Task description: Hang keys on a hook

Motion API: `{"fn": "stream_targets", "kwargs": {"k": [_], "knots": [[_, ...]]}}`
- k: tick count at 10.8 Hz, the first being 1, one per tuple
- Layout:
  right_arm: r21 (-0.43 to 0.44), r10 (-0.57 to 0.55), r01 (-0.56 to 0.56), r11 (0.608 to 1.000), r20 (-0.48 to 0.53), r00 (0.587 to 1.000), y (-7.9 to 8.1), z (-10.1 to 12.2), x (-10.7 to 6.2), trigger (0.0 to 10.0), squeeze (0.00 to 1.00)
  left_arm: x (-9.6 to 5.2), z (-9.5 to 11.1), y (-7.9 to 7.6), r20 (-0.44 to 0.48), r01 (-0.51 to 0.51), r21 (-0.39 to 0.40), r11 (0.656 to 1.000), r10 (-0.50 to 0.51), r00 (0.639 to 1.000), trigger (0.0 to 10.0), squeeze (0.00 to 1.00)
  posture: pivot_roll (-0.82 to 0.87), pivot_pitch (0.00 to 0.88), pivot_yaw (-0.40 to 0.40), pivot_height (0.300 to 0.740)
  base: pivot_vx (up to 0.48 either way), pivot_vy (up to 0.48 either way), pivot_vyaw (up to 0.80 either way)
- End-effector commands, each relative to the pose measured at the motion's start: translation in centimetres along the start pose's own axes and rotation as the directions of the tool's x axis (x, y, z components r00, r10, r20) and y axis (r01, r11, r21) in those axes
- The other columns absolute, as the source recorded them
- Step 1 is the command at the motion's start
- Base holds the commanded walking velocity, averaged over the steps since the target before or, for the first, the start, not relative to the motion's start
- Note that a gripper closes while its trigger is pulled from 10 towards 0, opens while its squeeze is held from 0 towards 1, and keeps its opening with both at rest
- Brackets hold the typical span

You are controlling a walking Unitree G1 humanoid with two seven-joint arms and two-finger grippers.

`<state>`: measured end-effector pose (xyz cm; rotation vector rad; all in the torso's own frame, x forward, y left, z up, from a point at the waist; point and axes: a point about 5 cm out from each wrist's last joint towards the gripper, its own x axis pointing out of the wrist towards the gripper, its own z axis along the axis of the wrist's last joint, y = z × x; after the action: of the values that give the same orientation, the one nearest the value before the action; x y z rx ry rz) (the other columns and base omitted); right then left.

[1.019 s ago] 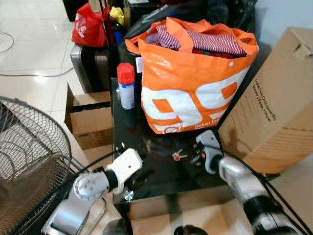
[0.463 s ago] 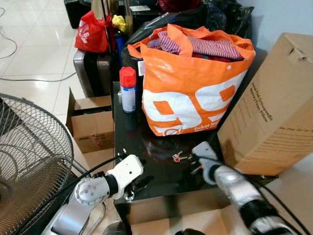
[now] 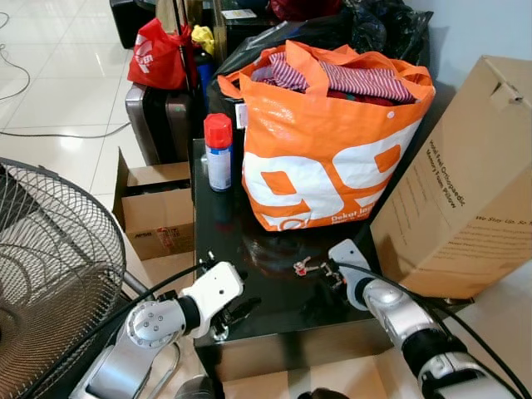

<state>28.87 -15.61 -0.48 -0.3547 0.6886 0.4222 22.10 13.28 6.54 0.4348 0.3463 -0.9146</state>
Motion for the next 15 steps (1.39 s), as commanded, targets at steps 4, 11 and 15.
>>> {"fn": "stream_targets", "kwargs": {"k": [4, 11, 15], "knots": [[0.147, -0.009, 0.017, 0.989, -0.053, 0.999, 0.0, -1.1, 0.3, 10.0, 0.0, 0.0, 0.4, 0.1, 0.004, 0.005, 0.012, 1.0, -0.005, 1.0, 10.0, 0.0, 0.01, 0.058, -0.046, 0.74, 0.0, 0.0, 0.0], [0.209, -0.023, 0.04, 0.977, -0.081, 0.996, 0.2, -1.5, 0.5, 0.0, 0.0, -0.2, 0.4, 0.2, 0.0, 0.009, 0.013, 1.0, -0.009, 1.0, 10.0, 0.0, 0.02, 0.068, -0.049, 0.74, 0.0, 0.0, 0.0], [0.196, -0.015, 0.033, 0.98, -0.096, 0.995, 0.8, -1.6, 0.7, 0.0, 0.0, -0.2, 0.3, 0.1, -0.005, 0.016, 0.015, 1.0, -0.016, 1.0, 10.0, 0.0, 0.02, 0.073, -0.048, 0.74, 0.0, 0.0, 0.0]]}}
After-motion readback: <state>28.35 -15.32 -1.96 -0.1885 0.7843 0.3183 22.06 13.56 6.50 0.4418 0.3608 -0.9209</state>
